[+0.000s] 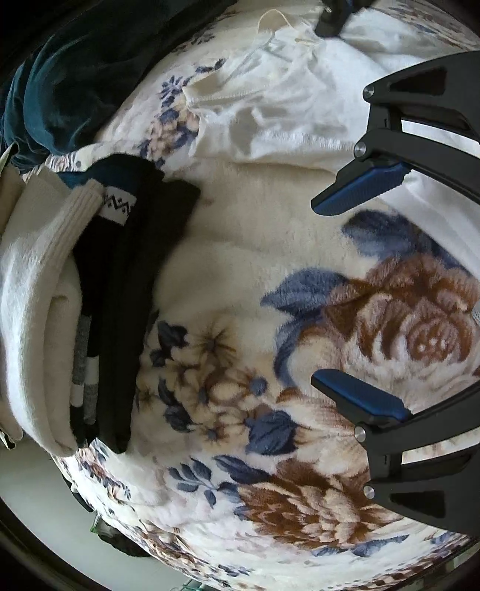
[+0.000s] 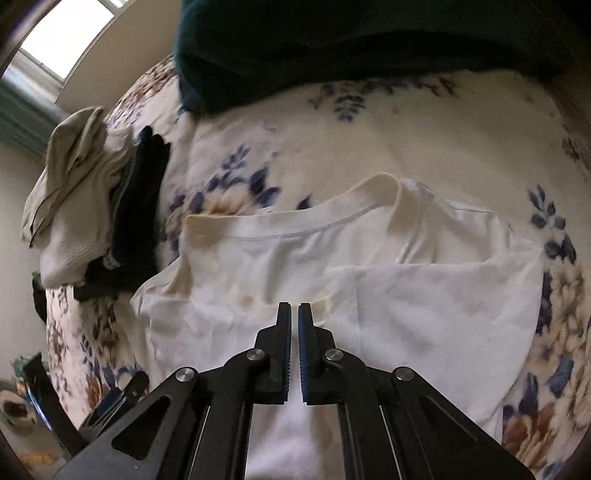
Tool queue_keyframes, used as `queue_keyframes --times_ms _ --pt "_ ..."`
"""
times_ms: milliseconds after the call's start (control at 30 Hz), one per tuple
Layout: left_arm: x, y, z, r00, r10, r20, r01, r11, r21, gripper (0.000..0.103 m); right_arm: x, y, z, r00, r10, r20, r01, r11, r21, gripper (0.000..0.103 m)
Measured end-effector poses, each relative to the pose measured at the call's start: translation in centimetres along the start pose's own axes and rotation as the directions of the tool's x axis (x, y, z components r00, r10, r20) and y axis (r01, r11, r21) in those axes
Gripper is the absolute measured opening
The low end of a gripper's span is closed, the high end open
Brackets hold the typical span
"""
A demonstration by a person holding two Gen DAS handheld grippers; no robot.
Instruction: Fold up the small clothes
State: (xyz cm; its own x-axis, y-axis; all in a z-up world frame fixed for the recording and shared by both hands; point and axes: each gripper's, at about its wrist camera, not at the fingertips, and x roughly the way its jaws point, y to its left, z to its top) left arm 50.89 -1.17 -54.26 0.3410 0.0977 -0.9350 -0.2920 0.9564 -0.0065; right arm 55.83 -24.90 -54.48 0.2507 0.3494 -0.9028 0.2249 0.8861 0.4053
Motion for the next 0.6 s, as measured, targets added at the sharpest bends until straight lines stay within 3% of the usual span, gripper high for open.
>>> queue_keyframes --times_ms 33,67,167,233,367,467,533,600 --pt "-0.1 -0.2 0.1 1.0 -0.006 0.005 0.006 1.0 0.003 0.085 0.8 -0.8 0.2 0.998 0.012 -0.07 -0.009 0.999 0.038 0.01" --pt "-0.3 -0.5 0.4 1.0 -0.014 0.011 0.014 1.0 0.007 0.085 0.9 -1.4 0.2 0.996 0.022 -0.084 -0.016 0.998 0.062 0.014" --pt "-0.3 -2.3 1.7 0.998 -0.062 0.024 0.061 0.998 0.035 0.085 0.0 -3.2 -0.3 0.997 0.038 -0.071 -0.029 0.993 0.115 0.032" --pt "0.2 -4.3 2.9 0.997 -0.075 0.037 0.07 0.992 0.106 0.085 -0.4 -4.0 -0.9 0.996 0.053 -0.071 -0.043 0.99 0.135 0.031" --pt "4.0 -7.7 4.9 0.998 0.042 0.042 -0.052 0.96 0.274 0.085 -1.5 -4.9 -2.3 0.998 0.016 -0.058 -0.009 0.992 0.124 0.032" --pt "6.2 -7.6 6.9 0.998 0.057 0.01 -0.057 0.955 0.29 0.093 -2.0 -5.1 -3.8 0.998 -0.005 -0.066 0.013 0.993 0.119 0.044" --pt "6.0 -7.2 7.7 0.998 0.05 0.023 -0.054 0.959 0.277 0.094 -2.7 -5.7 -4.7 0.998 -0.005 -0.068 0.014 0.993 0.119 0.045" --pt "5.0 -6.7 7.9 0.998 0.047 0.038 -0.056 0.963 0.264 0.094 -3.6 -6.2 -5.5 0.997 -0.025 -0.067 0.032 0.994 0.108 0.052"
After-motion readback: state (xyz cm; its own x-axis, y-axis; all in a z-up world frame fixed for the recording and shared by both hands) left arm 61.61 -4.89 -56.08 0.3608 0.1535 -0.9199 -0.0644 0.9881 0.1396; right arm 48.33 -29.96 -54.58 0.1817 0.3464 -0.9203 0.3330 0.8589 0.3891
